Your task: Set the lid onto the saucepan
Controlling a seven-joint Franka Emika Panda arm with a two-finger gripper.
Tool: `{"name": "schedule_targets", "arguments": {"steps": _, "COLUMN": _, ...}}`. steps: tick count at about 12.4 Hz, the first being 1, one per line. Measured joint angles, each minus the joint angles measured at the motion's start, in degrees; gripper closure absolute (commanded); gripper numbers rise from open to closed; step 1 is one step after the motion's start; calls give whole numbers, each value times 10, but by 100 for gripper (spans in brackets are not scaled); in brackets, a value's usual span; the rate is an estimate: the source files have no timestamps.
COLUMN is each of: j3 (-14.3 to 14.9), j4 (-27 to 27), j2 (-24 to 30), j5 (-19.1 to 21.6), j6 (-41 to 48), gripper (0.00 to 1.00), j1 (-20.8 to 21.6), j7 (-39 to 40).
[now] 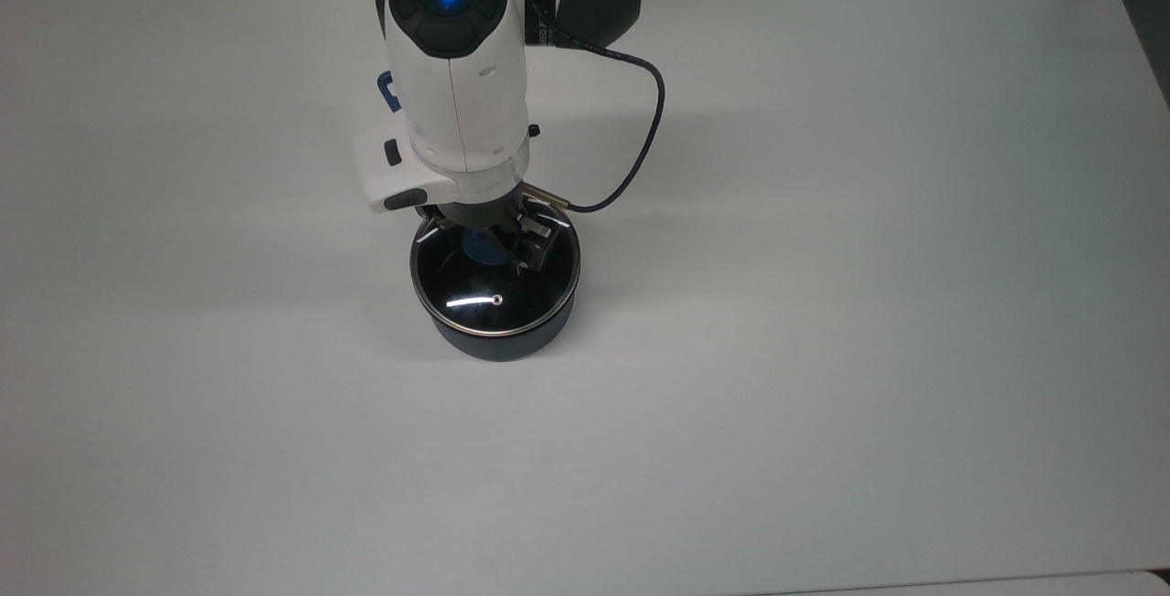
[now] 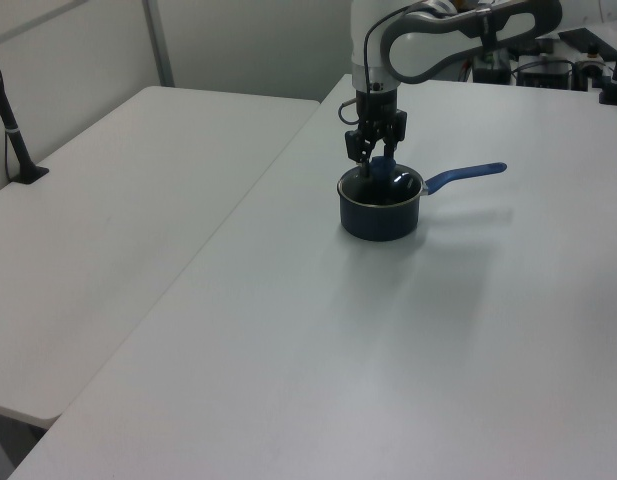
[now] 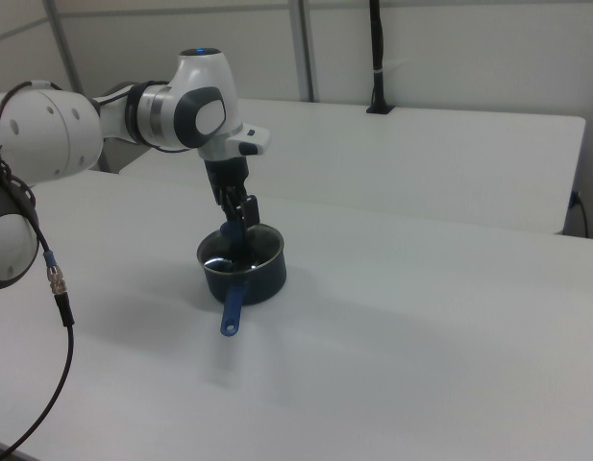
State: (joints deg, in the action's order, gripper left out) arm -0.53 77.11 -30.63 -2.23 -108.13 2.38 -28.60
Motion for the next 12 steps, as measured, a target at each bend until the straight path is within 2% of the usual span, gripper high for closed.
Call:
{"name": "schedule_targets", "arguments": {"steps": 3, "j3": 0, "j4": 3, "j2": -2, "j5": 0, "j6": 0, "gripper": 0, "j1": 0, "j7": -12}}
{"name": "schedule_targets", "arguments": {"steps": 8, "j3": 0, "j4": 15, "j2": -9, "j5": 0, "j6": 1, "gripper": 0, "j1": -2, "j7": -24}}
{"name": "schedule_targets", "arguments": {"steps": 12, "j3": 1, "j4": 10, "j2": 18, "j5": 0, "j6": 61, "gripper": 0, "j1": -5, "j7": 11}}
